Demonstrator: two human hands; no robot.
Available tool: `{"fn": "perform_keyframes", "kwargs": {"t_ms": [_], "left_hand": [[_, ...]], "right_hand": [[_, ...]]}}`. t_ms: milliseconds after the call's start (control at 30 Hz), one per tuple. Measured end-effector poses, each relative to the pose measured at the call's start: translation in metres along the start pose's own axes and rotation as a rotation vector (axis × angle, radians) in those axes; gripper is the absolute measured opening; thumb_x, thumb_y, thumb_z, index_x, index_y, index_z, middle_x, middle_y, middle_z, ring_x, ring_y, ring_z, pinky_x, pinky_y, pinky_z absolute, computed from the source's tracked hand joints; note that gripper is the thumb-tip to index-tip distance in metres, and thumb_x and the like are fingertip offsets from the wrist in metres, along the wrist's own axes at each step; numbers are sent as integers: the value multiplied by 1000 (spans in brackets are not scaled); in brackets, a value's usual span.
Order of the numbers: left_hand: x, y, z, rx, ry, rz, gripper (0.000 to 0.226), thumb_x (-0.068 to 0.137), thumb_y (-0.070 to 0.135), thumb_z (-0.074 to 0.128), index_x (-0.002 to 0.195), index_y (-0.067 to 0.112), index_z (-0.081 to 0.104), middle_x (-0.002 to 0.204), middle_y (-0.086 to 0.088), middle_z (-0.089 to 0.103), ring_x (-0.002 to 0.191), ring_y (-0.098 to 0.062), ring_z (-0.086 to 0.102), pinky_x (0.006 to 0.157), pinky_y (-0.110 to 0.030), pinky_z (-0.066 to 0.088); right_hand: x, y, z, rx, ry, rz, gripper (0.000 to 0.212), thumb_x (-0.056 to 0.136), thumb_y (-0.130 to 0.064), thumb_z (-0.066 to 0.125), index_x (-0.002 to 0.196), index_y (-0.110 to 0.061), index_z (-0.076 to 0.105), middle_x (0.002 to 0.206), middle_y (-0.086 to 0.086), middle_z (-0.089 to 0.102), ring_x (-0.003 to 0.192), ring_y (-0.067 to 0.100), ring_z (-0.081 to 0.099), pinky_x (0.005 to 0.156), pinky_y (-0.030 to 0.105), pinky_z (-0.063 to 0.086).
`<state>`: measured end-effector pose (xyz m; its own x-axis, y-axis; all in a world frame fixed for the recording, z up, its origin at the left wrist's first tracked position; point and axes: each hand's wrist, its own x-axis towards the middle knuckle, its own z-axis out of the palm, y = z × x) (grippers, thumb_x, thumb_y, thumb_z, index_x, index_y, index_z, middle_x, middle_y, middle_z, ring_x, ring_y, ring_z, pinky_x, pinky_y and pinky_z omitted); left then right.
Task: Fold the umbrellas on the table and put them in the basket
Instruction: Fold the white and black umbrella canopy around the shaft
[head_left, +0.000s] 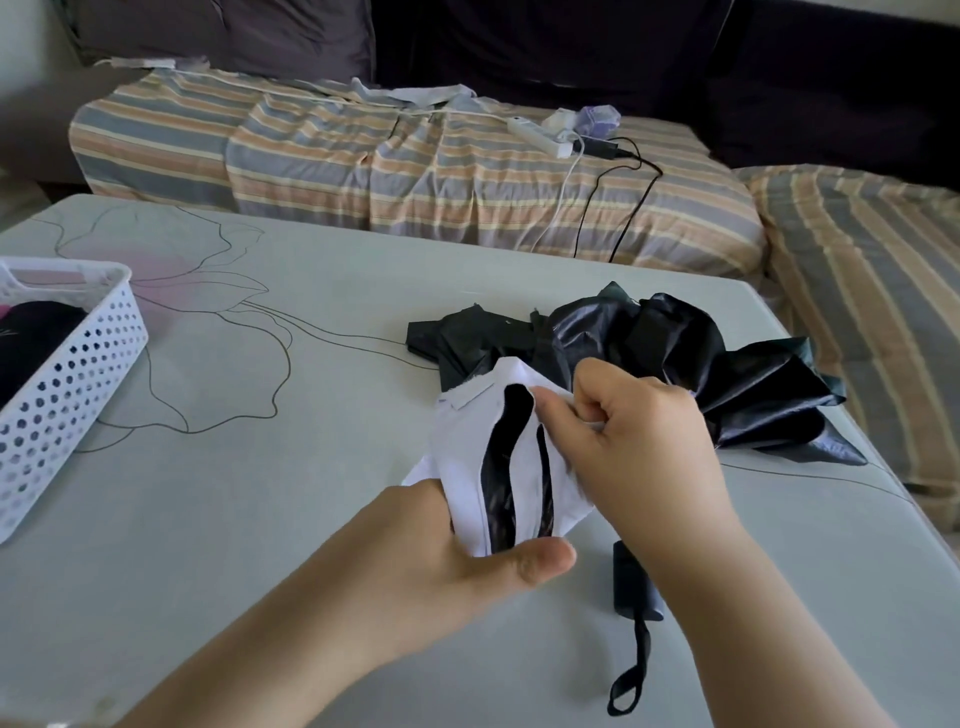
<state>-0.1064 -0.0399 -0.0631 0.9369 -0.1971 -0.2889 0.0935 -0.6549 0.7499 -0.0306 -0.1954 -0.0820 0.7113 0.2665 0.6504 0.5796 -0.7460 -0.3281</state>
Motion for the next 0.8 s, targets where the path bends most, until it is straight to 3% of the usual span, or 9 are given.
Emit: {"fn": "perform_keyframes", "kwargs": {"t_ms": [133,233,333,400,500,633,733,800], "left_hand": [[11,-16,5,100,116,-72,48,75,69,55,82,21,60,60,3,59,44,-8,47,50,-32,46],[13,-22,-6,26,-53,-103,36,81,60,56,75,25,61,55,7,60,41,-12,51,48,-24,41],[12,-24,-9,43,-214,-19,34,84,61,53,72,30,59,54,14,60,43,-11,54,48,-22,44],[10,-24,-7,77,-244,-12,36,86,62,48,66,33,55,52,17,60,43,-11,55,49,-22,46],[10,-29,-8,61,-234,-70,41,86,62,47,68,26,52,52,9,61,42,-12,55,51,-24,46],[13,-34,-14,-138,-263,-84,48,88,59,47,73,14,55,53,0,58,42,-16,52,50,-26,45],[13,-33,-21,-287,-259,-119,47,85,58,47,78,13,56,50,-1,55,39,-15,50,47,-27,44],[13,-35,-26,-329,-251,-174,54,80,62,48,81,9,56,50,-5,54,39,-19,48,45,-25,43]], "right_hand": [[0,0,2,-27,28,21,48,82,-37,55,63,-27,12,50,-6,11,46,19,15,44,19,12],[-4,-3,2,67,45,77,53,81,-35,64,59,-28,16,46,-7,15,43,18,18,44,20,19],[-7,-3,3,16,51,31,41,82,-42,60,60,-22,32,40,-6,32,41,18,35,48,16,27],[-8,-2,7,-92,63,-19,36,83,-39,62,62,-16,44,41,-5,36,41,20,38,53,17,30],[-10,-2,15,-207,127,-43,26,87,-30,63,70,-11,57,53,-3,47,50,21,45,61,32,41],[-12,-7,6,39,267,-50,37,99,-29,44,78,-9,66,52,-3,50,49,13,42,47,26,35],[-17,-8,-5,207,86,-89,37,100,-28,39,95,-9,70,57,-3,59,51,11,54,47,23,41],[-18,-6,-11,322,-128,-44,28,94,-26,46,112,-17,65,88,-10,70,80,2,65,66,14,49]]}}
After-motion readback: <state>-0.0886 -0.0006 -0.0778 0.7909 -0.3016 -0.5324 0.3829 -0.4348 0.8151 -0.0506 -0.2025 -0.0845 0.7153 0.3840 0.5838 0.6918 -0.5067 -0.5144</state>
